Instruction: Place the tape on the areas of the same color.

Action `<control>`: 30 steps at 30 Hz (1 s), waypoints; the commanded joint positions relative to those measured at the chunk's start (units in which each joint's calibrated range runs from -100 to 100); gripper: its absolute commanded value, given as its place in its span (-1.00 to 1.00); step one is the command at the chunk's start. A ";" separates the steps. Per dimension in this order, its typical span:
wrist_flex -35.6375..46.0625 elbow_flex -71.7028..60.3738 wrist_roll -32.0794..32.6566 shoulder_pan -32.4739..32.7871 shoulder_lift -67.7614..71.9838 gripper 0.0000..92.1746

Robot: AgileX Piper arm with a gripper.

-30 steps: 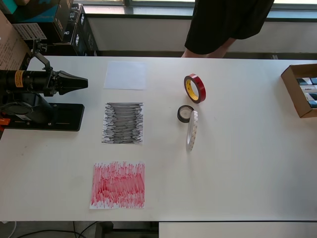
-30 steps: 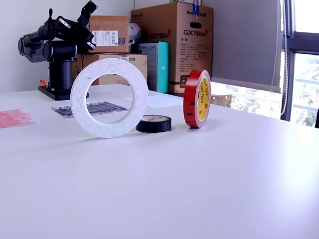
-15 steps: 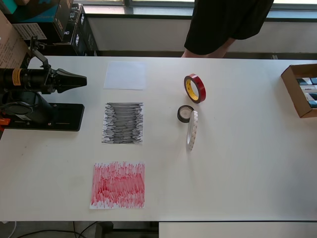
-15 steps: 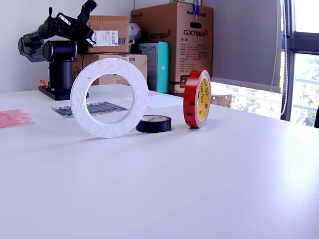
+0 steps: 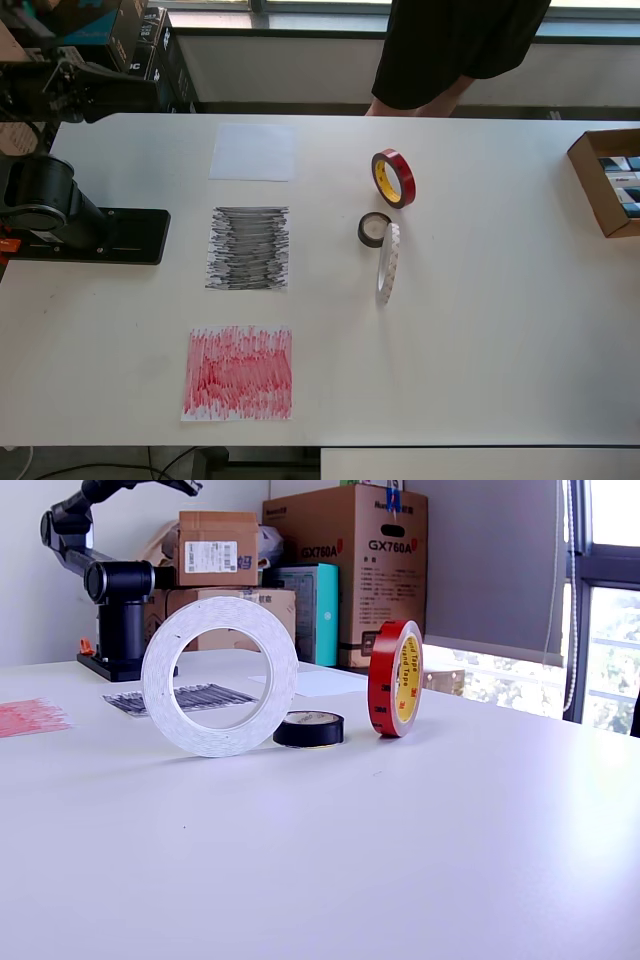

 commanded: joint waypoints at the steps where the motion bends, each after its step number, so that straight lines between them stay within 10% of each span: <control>1: 0.63 -23.29 5.72 -0.06 38.21 -0.99; 21: 1.73 -32.28 16.77 -1.96 51.58 -0.99; 30: 28.72 -37.01 22.42 -2.51 51.68 -1.00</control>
